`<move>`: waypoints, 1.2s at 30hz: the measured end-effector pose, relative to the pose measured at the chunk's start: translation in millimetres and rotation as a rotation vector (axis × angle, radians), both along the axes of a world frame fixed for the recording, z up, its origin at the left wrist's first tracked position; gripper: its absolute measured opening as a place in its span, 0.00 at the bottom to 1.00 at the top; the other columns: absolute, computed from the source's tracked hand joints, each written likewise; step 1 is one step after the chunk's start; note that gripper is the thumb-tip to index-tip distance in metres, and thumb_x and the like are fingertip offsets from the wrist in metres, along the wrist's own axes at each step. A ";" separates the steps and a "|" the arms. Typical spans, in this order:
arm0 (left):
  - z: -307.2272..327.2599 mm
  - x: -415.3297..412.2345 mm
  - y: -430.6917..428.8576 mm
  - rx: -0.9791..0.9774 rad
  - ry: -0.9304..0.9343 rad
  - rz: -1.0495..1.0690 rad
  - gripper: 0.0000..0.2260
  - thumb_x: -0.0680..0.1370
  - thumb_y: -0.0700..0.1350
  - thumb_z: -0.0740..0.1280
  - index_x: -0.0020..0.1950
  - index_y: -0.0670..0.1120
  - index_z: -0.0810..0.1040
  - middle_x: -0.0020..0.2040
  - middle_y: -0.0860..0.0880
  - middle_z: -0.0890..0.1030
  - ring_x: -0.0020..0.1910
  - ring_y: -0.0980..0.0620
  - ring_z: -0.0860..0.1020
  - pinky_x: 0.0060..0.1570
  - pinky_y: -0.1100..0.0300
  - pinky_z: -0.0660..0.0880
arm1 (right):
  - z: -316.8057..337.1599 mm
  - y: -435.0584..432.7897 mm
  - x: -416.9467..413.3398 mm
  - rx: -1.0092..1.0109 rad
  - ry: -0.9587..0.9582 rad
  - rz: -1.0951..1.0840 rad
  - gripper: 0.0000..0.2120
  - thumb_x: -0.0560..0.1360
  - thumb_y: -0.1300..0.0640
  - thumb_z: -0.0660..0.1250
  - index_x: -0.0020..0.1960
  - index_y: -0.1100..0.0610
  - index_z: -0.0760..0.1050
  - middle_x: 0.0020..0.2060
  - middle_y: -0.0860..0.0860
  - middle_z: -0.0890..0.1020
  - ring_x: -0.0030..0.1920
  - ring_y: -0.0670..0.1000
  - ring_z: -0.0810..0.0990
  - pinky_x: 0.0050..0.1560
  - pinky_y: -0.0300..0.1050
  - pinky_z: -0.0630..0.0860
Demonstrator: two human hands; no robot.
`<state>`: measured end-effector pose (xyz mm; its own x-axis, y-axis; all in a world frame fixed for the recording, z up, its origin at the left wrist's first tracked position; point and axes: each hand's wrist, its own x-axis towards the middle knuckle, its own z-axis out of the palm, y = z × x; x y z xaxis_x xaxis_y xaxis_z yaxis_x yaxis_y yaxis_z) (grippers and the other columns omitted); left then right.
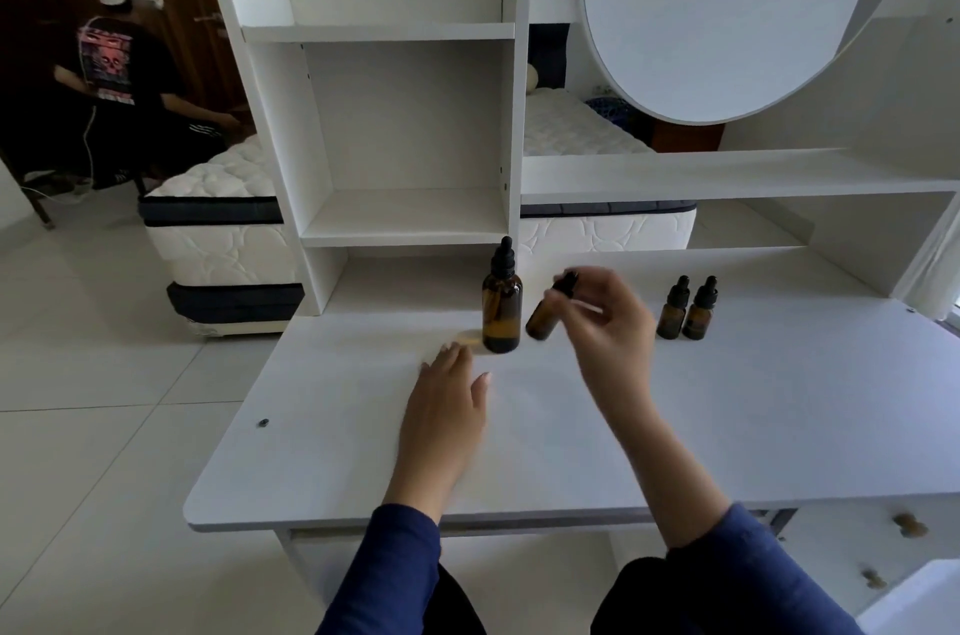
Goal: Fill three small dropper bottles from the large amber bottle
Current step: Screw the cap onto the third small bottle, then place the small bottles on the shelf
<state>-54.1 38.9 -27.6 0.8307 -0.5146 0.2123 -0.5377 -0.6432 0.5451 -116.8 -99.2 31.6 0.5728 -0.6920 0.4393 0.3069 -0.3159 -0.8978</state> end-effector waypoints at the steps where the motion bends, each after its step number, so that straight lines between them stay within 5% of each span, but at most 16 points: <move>1: -2.0 1.0 -1.7 0.059 -0.020 0.008 0.23 0.83 0.51 0.48 0.76 0.44 0.54 0.77 0.47 0.55 0.77 0.52 0.52 0.74 0.58 0.45 | 11.6 -5.1 3.8 -0.004 -0.044 -0.025 0.09 0.69 0.65 0.72 0.48 0.60 0.78 0.42 0.53 0.83 0.45 0.50 0.83 0.47 0.37 0.79; 8: -5.7 7.7 -7.3 0.201 -0.064 0.022 0.23 0.83 0.48 0.44 0.76 0.41 0.49 0.78 0.45 0.50 0.77 0.51 0.47 0.74 0.58 0.41 | 90.7 -35.7 51.6 -0.097 -0.183 -0.086 0.11 0.71 0.64 0.70 0.53 0.60 0.76 0.45 0.50 0.82 0.49 0.47 0.82 0.48 0.31 0.77; 17: -10.7 10.9 -8.2 0.162 -0.114 0.046 0.22 0.83 0.47 0.45 0.76 0.41 0.52 0.78 0.45 0.53 0.77 0.51 0.49 0.72 0.61 0.40 | 102.3 -47.5 105.2 -0.262 0.005 -0.044 0.10 0.72 0.63 0.69 0.53 0.59 0.77 0.45 0.50 0.80 0.46 0.43 0.78 0.42 0.19 0.71; 24: -13.6 13.2 -7.7 0.153 -0.158 0.058 0.22 0.83 0.47 0.45 0.76 0.40 0.53 0.78 0.45 0.54 0.77 0.51 0.51 0.69 0.63 0.37 | 104.2 -56.7 116.7 -0.272 0.075 0.036 0.13 0.74 0.62 0.68 0.58 0.58 0.76 0.52 0.51 0.81 0.51 0.46 0.79 0.44 0.26 0.74; 28: -12.8 12.7 -8.7 0.152 -0.162 0.064 0.26 0.80 0.48 0.39 0.76 0.40 0.55 0.77 0.44 0.55 0.77 0.51 0.52 0.68 0.63 0.37 | 99.2 -60.4 117.0 -0.271 0.102 0.107 0.16 0.76 0.63 0.65 0.63 0.59 0.74 0.58 0.52 0.80 0.58 0.48 0.78 0.56 0.36 0.75; 32: -14.9 13.3 -9.5 0.161 -0.162 0.065 0.27 0.79 0.48 0.38 0.76 0.40 0.54 0.77 0.44 0.55 0.77 0.51 0.51 0.68 0.64 0.37 | 98.2 -61.4 116.9 -0.287 0.115 0.134 0.16 0.77 0.63 0.63 0.64 0.57 0.73 0.58 0.53 0.79 0.59 0.48 0.77 0.43 0.24 0.74; 36: -14.8 13.5 -9.9 0.143 -0.174 0.054 0.25 0.81 0.48 0.39 0.76 0.40 0.54 0.77 0.45 0.55 0.77 0.51 0.51 0.68 0.64 0.37 | 97.0 -62.9 115.3 -0.265 0.107 0.163 0.16 0.77 0.64 0.61 0.65 0.56 0.72 0.58 0.51 0.79 0.58 0.46 0.77 0.51 0.28 0.74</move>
<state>-40.6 29.0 -42.4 0.8149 -0.5058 0.2831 -0.5787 -0.7375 0.3482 -1.5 -162.1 128.6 0.7192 -0.4569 0.5234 0.2814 -0.4973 -0.8207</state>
